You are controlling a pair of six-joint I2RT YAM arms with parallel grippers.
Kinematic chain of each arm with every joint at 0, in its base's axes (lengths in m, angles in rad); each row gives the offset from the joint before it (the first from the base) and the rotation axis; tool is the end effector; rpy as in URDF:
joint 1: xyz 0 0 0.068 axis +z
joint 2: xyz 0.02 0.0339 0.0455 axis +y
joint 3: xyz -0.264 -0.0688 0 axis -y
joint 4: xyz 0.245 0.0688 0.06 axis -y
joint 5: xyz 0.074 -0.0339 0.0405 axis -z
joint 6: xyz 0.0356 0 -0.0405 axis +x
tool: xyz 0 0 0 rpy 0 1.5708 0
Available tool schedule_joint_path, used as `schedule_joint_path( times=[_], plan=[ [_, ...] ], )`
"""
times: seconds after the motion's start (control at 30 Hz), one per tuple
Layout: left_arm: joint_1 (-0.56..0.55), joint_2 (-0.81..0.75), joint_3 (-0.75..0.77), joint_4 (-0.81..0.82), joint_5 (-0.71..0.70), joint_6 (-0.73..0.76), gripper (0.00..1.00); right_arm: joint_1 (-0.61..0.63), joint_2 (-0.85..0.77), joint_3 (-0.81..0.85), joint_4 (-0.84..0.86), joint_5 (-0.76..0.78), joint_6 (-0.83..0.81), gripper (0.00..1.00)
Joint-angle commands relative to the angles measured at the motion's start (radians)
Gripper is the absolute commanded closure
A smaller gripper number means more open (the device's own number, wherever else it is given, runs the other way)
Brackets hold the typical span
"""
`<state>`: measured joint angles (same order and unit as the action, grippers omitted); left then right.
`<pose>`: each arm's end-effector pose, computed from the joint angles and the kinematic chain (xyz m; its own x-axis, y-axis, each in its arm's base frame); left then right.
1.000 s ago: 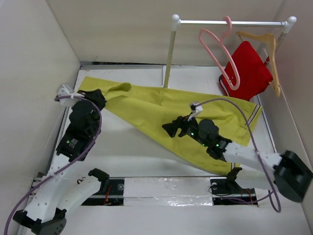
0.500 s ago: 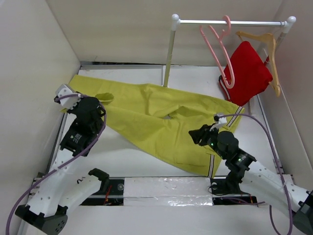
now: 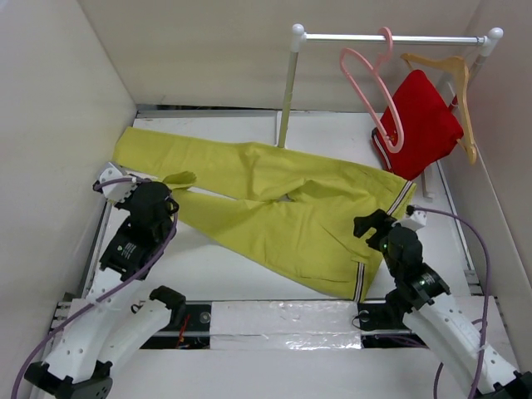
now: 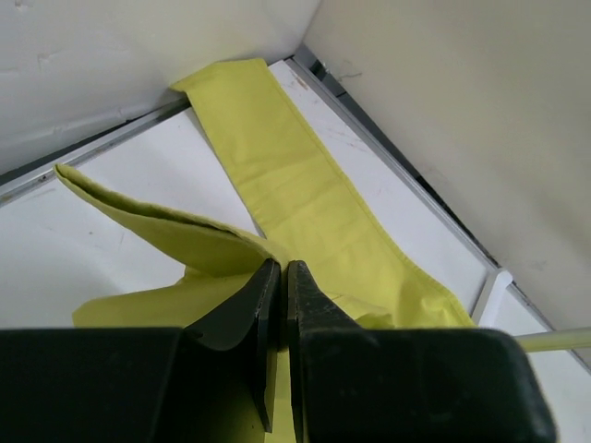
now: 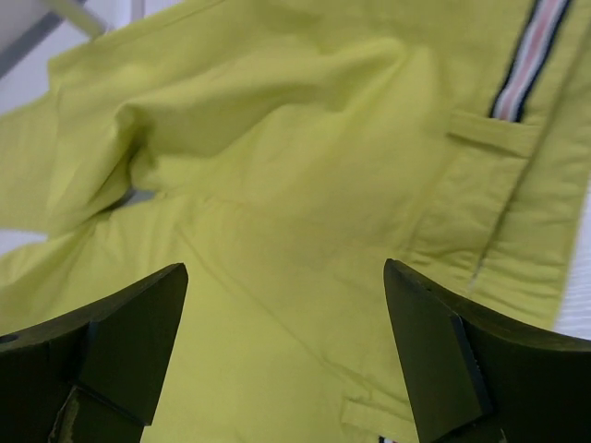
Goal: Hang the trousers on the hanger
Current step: Flatten out the trousers at the center of the board.
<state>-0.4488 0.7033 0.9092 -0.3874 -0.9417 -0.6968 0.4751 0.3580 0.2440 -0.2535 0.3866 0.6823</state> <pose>0.1383 -0.0346 0.3759 0.1713 -0.5016 -0.8480 -0.4581 0.7215 -0.5193 0.1153 0.0442 0.1993 -0.3178 0.4933 -0.8097 0.1155 0.8678 0.4833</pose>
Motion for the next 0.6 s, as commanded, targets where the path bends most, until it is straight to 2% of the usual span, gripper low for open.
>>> schedule_joint_path(
  times=[0.0,0.07,0.1,0.2,0.3,0.37,0.4,0.47,0.5,0.53,0.57],
  plan=[
    [0.005,-0.062,-0.004,0.012,-0.049,-0.007,0.99,-0.084,0.001,0.008,-0.038,0.089,0.057,0.07],
    [0.005,-0.093,-0.009,0.019,-0.054,0.0,0.97,-0.124,0.042,0.018,-0.006,0.093,0.054,0.07],
    [0.005,-0.123,-0.012,0.028,-0.051,0.028,0.93,-0.169,0.1,0.032,0.009,0.094,0.049,0.05],
    [0.005,-0.165,-0.01,0.068,-0.054,0.08,0.93,-0.254,0.197,0.06,0.055,0.072,0.033,0.04],
    [0.005,-0.2,-0.003,0.082,-0.039,0.135,0.92,-0.389,0.301,0.071,0.114,0.035,-0.006,0.03],
    [0.005,-0.214,-0.015,0.084,0.013,0.14,0.89,-0.512,0.366,0.066,0.161,-0.014,-0.023,0.02],
    [0.005,-0.222,-0.026,0.108,0.049,0.158,0.87,-0.551,0.387,0.06,0.189,-0.091,-0.033,0.02],
    [0.005,-0.234,-0.047,0.133,0.179,0.172,0.82,-0.645,0.461,0.044,0.243,-0.171,-0.061,0.0],
    [0.005,-0.235,-0.05,0.14,0.248,0.183,0.82,-0.664,0.526,0.051,0.307,-0.245,-0.102,0.0],
    [0.005,-0.231,-0.049,0.148,0.282,0.197,0.81,-0.674,0.527,0.061,0.327,-0.27,-0.118,0.0],
    [0.005,-0.229,-0.049,0.156,0.308,0.207,0.81,-0.691,0.608,0.078,0.338,-0.29,-0.131,0.0]
  ],
)
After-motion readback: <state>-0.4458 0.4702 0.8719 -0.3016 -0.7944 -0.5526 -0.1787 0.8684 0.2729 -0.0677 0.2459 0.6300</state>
